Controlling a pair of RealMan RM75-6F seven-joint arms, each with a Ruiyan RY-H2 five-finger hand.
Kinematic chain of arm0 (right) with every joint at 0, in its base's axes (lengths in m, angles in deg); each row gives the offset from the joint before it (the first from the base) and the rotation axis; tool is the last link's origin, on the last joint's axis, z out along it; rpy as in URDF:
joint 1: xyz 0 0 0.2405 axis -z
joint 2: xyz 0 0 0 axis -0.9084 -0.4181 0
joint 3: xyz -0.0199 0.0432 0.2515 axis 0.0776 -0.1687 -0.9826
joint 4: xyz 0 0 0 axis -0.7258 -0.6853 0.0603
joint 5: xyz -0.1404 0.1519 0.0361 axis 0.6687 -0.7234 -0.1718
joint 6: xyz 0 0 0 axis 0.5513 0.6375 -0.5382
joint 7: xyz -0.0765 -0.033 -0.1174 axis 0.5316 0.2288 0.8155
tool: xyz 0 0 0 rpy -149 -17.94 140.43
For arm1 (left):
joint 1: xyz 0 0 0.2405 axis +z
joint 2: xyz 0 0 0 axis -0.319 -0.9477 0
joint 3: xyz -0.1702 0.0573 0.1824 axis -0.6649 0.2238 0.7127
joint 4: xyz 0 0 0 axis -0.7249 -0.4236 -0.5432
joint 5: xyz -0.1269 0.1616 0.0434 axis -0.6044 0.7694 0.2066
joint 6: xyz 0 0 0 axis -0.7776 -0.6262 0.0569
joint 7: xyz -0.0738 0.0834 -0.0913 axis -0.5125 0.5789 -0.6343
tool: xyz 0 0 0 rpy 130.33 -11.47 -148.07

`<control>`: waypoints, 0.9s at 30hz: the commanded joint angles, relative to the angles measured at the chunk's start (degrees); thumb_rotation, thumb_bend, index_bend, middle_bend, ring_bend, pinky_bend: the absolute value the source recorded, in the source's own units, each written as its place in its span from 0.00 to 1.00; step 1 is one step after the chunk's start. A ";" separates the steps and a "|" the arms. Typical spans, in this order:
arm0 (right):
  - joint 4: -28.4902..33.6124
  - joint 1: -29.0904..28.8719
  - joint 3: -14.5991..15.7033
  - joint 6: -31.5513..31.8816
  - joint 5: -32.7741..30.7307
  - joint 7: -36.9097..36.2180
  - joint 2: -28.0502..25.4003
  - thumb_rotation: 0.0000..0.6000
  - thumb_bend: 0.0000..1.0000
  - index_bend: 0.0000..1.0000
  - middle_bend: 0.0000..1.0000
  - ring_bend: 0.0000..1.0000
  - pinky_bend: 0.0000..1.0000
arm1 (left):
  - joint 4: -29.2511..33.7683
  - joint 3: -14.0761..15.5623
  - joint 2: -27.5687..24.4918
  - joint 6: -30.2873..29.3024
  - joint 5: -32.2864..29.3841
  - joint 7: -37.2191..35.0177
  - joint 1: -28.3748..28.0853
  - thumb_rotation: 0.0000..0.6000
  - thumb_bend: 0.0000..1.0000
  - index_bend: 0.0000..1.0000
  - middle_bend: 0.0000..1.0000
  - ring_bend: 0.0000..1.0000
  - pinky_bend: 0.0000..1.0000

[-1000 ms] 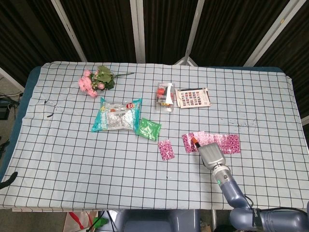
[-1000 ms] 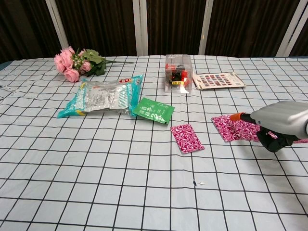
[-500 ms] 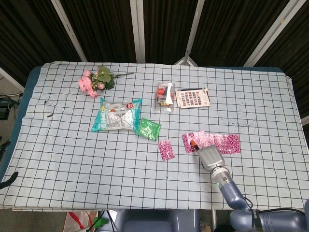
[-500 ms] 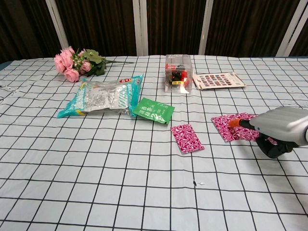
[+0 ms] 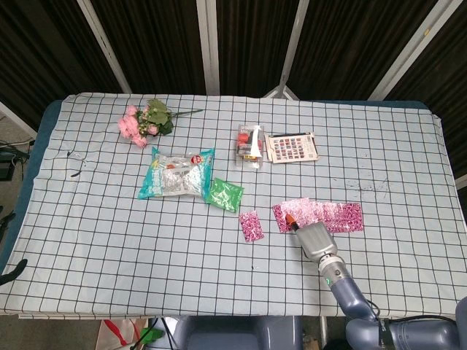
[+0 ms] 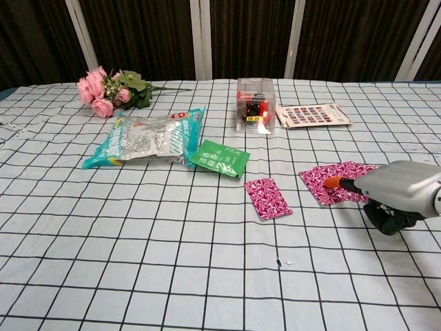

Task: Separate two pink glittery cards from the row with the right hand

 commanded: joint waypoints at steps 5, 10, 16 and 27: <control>2.20 1.17 1.68 1.34 2.24 -0.38 -0.99 1.00 0.82 0.04 0.82 0.85 0.64 | 0.01 0.04 -0.02 0.15 0.01 -0.02 -0.07 1.00 0.35 0.14 0.00 0.00 0.09; 4.33 2.79 3.94 2.73 4.84 -0.83 -1.94 1.00 0.82 0.04 0.82 0.85 0.64 | 0.08 0.11 -0.06 -0.03 0.23 -0.09 0.02 1.00 0.35 0.15 0.00 0.00 0.09; 6.84 4.84 6.92 4.68 8.65 -0.68 -2.85 1.00 0.82 0.04 0.82 0.85 0.64 | 0.10 0.16 -0.06 0.01 0.30 -0.15 0.02 1.00 0.35 0.14 0.00 0.00 0.09; 9.91 8.67 10.95 8.11 14.99 -1.35 -4.59 1.00 0.82 0.04 0.82 0.85 0.64 | 0.09 0.19 -0.20 -0.11 0.41 -0.42 0.08 1.00 0.35 0.14 0.00 0.00 0.09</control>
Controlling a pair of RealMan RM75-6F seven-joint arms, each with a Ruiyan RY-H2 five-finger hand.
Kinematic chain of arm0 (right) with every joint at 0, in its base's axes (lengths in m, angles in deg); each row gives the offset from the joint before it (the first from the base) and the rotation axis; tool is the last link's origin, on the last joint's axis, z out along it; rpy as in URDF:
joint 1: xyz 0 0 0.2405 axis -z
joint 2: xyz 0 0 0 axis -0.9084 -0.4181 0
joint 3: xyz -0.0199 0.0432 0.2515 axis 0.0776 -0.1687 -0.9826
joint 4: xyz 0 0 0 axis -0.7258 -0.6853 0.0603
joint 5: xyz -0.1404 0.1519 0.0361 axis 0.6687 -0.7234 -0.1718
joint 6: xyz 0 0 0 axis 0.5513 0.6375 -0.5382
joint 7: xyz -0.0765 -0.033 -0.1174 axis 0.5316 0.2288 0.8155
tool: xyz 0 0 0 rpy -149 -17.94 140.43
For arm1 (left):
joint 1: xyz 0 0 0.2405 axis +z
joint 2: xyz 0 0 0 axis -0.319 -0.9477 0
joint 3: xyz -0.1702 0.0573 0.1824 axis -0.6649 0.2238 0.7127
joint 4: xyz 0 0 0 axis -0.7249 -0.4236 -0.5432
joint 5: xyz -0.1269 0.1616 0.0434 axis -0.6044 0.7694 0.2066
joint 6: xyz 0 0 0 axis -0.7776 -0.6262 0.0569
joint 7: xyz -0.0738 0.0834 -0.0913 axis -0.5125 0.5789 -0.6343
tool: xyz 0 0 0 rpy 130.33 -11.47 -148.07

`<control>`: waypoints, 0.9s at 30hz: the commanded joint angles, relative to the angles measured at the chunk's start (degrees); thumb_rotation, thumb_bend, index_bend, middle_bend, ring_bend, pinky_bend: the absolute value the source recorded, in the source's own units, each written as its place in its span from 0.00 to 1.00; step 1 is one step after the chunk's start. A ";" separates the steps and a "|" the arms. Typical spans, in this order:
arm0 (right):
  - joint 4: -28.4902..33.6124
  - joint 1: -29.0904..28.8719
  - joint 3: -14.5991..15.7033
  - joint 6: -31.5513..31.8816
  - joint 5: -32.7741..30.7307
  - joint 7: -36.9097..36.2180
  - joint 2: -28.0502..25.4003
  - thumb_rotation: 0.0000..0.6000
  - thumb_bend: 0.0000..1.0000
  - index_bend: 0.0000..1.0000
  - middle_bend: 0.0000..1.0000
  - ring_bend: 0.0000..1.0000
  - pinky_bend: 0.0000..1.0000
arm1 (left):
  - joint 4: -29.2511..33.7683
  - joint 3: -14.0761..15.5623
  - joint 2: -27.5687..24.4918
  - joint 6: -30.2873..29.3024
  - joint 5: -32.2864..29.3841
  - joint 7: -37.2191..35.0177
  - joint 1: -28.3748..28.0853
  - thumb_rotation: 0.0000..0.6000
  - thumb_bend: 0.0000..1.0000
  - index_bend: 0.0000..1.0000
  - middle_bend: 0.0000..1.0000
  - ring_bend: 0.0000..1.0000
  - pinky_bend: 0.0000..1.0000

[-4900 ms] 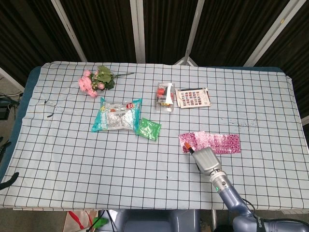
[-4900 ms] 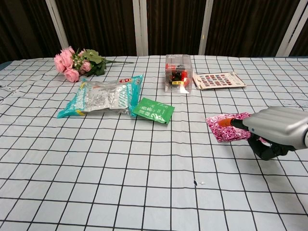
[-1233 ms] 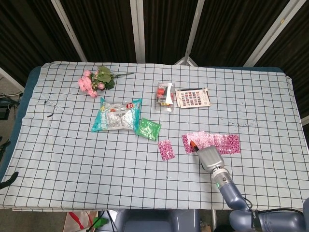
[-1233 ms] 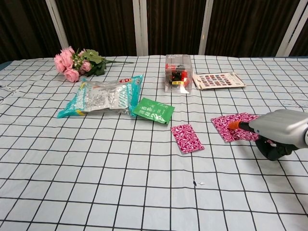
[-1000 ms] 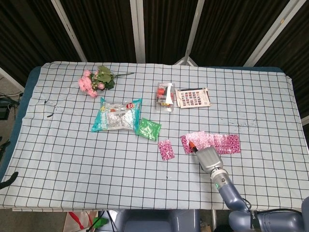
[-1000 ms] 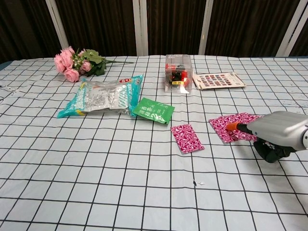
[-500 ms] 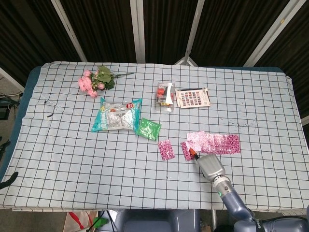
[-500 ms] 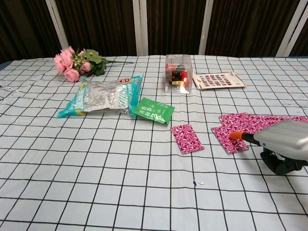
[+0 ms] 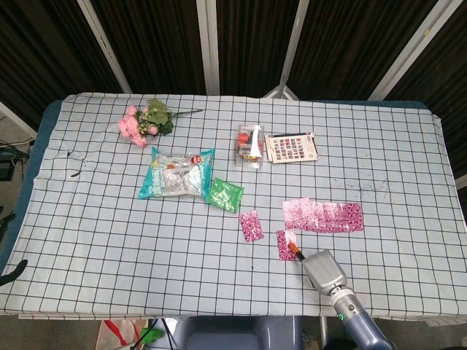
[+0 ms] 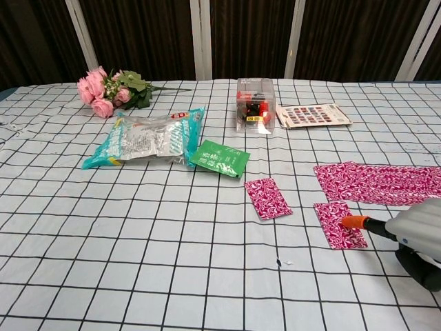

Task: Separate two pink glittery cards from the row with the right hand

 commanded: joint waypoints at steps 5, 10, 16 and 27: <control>2.31 2.36 2.29 2.24 4.71 -0.52 -1.70 1.00 0.82 0.04 0.82 0.85 0.64 | 0.06 0.14 0.07 0.06 0.28 0.18 -0.04 1.00 0.35 0.14 0.00 0.00 0.09; 2.94 3.35 2.34 2.92 6.63 -1.27 -2.49 1.00 0.82 0.04 0.82 0.85 0.64 | 0.14 0.16 0.10 -0.08 0.29 0.27 0.04 1.00 0.35 0.15 0.00 0.00 0.09; 3.66 3.75 -0.18 4.64 8.56 -2.94 -3.51 1.00 0.82 0.04 0.77 0.81 0.63 | 0.08 0.14 0.15 -0.11 0.39 0.27 0.01 1.00 0.35 0.15 0.00 0.00 0.09; 0.10 8.37 -7.57 11.52 10.99 -24.40 -10.16 1.00 0.59 0.00 0.05 0.20 0.24 | -0.40 -0.03 0.08 0.47 0.04 -0.43 -0.28 1.00 0.35 0.15 0.00 0.00 0.09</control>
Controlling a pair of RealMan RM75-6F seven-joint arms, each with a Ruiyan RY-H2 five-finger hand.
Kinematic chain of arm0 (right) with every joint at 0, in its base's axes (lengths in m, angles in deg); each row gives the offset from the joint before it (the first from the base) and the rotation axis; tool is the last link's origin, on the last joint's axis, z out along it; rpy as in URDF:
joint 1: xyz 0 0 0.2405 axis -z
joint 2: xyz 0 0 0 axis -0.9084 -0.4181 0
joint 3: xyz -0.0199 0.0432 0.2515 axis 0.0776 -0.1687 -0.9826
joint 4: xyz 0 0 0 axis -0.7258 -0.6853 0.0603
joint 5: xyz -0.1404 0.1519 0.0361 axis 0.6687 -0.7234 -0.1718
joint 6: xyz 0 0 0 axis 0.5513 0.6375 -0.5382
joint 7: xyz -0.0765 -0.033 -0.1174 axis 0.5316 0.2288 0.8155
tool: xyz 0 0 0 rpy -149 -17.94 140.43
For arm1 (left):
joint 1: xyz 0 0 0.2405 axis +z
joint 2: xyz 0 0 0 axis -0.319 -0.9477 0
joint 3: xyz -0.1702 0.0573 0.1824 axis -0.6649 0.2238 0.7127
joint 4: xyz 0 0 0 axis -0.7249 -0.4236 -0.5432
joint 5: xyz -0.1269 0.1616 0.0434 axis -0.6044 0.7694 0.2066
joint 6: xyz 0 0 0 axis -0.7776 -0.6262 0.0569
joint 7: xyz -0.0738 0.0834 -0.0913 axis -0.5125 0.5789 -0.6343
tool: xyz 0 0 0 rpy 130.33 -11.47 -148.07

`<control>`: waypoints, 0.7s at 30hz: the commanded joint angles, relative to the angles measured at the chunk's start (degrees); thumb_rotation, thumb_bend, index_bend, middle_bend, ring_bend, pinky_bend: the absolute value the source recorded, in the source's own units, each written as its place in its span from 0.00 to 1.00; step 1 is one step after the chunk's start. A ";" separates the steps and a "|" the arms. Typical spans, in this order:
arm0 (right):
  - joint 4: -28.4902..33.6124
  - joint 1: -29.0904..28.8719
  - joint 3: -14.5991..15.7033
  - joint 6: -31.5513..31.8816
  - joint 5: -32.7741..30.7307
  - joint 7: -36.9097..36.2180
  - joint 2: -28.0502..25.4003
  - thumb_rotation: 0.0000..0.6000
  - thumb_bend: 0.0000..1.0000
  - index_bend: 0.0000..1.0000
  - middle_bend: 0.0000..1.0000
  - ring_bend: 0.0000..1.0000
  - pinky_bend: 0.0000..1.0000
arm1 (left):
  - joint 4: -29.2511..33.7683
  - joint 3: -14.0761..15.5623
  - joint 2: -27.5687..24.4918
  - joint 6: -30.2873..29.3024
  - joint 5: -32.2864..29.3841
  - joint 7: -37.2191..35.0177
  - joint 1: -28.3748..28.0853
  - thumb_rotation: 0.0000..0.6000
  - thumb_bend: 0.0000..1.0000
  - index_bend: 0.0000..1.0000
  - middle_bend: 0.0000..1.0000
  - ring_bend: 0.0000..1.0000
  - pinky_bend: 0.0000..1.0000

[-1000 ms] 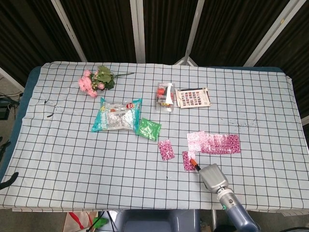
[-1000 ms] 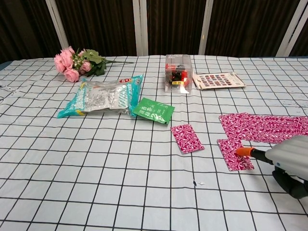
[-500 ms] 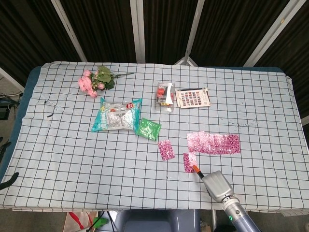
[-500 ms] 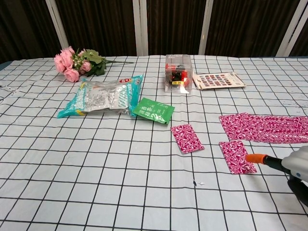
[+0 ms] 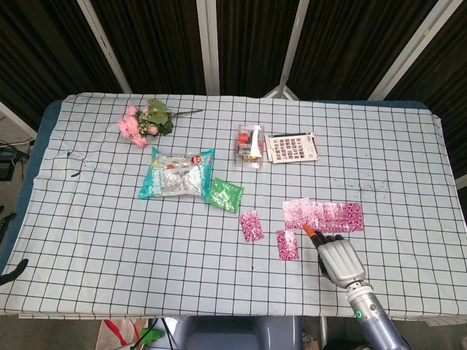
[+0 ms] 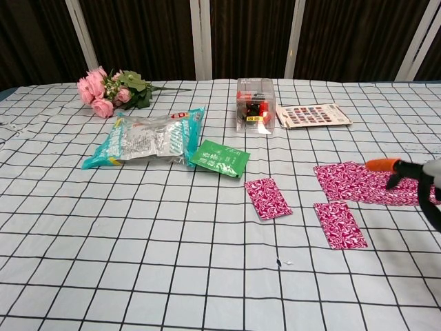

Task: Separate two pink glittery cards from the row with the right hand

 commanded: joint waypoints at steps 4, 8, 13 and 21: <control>-6.58 7.33 -4.40 9.85 5.01 -21.43 -6.24 1.00 0.53 0.00 0.04 0.20 0.24 | 0.21 0.18 -0.03 -0.14 0.30 -0.03 0.11 1.00 0.35 0.14 0.00 0.00 0.09; -9.11 11.04 -2.65 13.68 8.21 -25.68 -8.99 1.00 0.52 0.00 0.04 0.19 0.20 | 0.47 0.37 -0.07 -0.33 0.68 -0.13 0.24 1.00 0.35 0.14 0.00 0.00 0.09; -12.57 16.26 -0.84 20.47 11.73 -24.71 -9.85 1.00 0.52 0.00 0.04 0.18 0.14 | 0.63 0.64 -0.09 -0.48 1.03 -0.07 0.42 1.00 0.35 0.14 0.00 0.00 0.09; -16.84 21.01 -0.80 26.56 15.08 -31.09 -11.71 1.00 0.52 0.00 0.03 0.17 0.13 | 1.18 2.03 -1.15 -0.09 3.72 -1.87 0.53 1.00 0.35 0.14 0.00 0.00 0.09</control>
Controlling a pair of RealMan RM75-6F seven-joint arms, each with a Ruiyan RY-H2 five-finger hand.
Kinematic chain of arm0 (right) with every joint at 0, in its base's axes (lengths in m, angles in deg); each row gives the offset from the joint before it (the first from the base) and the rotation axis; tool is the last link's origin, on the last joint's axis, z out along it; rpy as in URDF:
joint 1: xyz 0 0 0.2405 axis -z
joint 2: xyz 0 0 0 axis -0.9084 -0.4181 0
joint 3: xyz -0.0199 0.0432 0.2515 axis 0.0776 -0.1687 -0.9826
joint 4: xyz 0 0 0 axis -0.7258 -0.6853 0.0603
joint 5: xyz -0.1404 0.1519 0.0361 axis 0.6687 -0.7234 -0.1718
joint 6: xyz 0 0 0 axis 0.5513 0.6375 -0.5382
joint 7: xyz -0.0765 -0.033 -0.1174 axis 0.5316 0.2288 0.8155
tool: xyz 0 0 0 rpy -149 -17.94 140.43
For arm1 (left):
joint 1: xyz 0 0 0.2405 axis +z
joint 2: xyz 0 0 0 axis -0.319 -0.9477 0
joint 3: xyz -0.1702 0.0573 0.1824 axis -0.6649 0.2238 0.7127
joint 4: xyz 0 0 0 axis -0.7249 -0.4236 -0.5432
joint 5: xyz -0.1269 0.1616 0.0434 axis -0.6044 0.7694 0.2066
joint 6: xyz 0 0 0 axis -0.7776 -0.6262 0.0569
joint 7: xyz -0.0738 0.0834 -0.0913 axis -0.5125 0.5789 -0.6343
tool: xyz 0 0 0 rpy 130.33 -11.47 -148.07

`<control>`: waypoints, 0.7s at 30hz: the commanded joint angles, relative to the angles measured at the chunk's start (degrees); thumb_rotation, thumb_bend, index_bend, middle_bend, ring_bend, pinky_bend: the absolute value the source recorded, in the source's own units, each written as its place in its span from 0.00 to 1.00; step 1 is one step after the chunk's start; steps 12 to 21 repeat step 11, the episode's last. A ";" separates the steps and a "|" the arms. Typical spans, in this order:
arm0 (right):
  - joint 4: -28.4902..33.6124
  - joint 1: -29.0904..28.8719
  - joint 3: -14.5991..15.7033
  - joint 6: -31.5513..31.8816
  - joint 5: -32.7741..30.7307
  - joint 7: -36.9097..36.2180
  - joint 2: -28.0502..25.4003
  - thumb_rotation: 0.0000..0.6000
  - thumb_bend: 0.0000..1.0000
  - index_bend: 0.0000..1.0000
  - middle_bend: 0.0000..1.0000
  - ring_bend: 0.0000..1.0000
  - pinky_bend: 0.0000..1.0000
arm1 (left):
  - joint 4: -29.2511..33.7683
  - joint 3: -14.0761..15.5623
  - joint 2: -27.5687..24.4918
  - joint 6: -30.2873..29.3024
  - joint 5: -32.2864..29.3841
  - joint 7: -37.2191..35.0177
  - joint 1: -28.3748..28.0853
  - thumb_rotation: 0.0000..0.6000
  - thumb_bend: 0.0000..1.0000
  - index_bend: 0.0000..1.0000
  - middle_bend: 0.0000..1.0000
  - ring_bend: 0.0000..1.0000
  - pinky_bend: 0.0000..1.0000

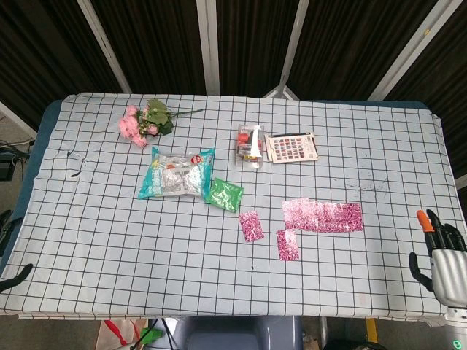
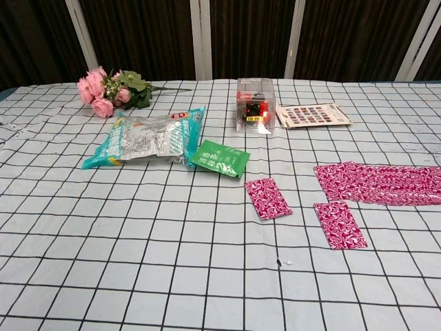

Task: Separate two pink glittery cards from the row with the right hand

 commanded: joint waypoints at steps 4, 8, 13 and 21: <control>-2.42 2.76 0.67 3.02 4.47 -2.51 -2.35 1.00 0.52 0.00 0.03 0.17 0.13 | -0.33 0.79 -0.41 -0.55 2.67 -0.95 0.07 1.00 0.35 0.14 0.00 0.00 0.09; -2.73 3.00 0.58 2.32 5.68 -2.64 -2.84 1.00 0.52 0.00 0.03 0.17 0.13 | -0.92 0.88 -0.29 -1.28 3.65 -1.21 0.22 1.00 0.35 0.15 0.00 0.00 0.09; -3.26 2.88 0.56 1.21 6.51 -2.09 -2.91 1.00 0.52 0.00 0.03 0.17 0.13 | -1.19 0.93 -0.30 -1.50 3.91 -1.55 0.30 1.00 0.35 0.14 0.00 0.00 0.09; -3.26 2.88 0.56 1.21 6.51 -2.09 -2.91 1.00 0.52 0.00 0.03 0.17 0.13 | -1.19 0.93 -0.30 -1.50 3.91 -1.55 0.30 1.00 0.35 0.14 0.00 0.00 0.09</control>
